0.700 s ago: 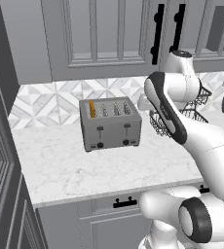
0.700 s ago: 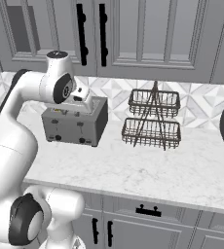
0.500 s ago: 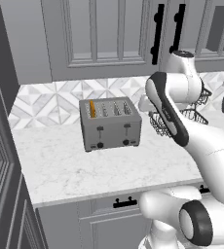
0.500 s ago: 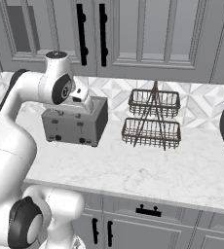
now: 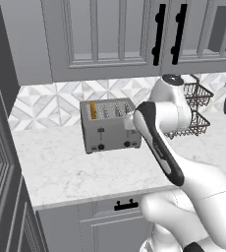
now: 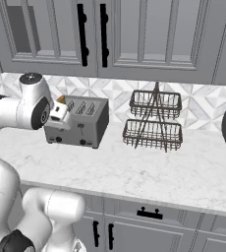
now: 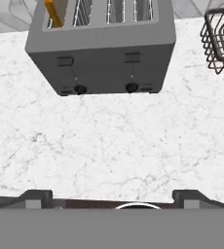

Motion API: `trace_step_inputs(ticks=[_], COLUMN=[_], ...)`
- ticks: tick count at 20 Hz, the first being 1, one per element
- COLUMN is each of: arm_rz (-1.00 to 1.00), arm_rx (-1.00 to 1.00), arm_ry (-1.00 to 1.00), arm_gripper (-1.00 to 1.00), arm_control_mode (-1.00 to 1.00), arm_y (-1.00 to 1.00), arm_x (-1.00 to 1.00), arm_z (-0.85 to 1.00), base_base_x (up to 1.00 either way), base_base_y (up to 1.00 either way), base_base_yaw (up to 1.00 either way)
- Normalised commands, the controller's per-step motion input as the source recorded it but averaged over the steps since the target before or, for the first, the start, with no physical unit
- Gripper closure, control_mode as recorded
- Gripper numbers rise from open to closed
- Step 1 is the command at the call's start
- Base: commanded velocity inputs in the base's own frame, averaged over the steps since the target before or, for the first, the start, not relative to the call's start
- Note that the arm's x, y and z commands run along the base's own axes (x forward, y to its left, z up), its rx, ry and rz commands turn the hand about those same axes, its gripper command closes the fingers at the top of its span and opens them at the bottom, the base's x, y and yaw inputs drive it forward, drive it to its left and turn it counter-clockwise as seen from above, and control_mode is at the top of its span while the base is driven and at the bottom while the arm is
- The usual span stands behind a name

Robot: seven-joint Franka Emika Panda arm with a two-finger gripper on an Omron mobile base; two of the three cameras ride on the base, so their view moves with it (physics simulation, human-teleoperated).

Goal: Start the toaster. Once the lever pops up, take the bread to the plate on the dining counter.

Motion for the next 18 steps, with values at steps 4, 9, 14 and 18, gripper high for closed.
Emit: trace_step_inputs(ticks=[4, 9, 14, 18], arm_rz=[-0.04, -0.03, -0.01, 0.0], arm_rx=[-0.1, -0.05, 0.0, 0.0], arm_ry=[-0.17, -0.05, 0.01, 0.03], arm_gripper=[-1.0, -1.0, -1.0, -1.0], arm_control_mode=[-1.0, -1.0, -1.0, -1.0], arm_y=[1.0, 0.85, 0.3, 0.0], arm_x=[0.32, 0.69, 0.71, 0.48], arm_z=[-0.32, -0.02, 0.0, 0.0], base_base_x=[0.0, 0.0, 0.0, 0.0], base_base_y=[0.0, 0.0, 0.0, 0.0], base_base_yaw=[0.0, 0.0, 0.0, 0.0])
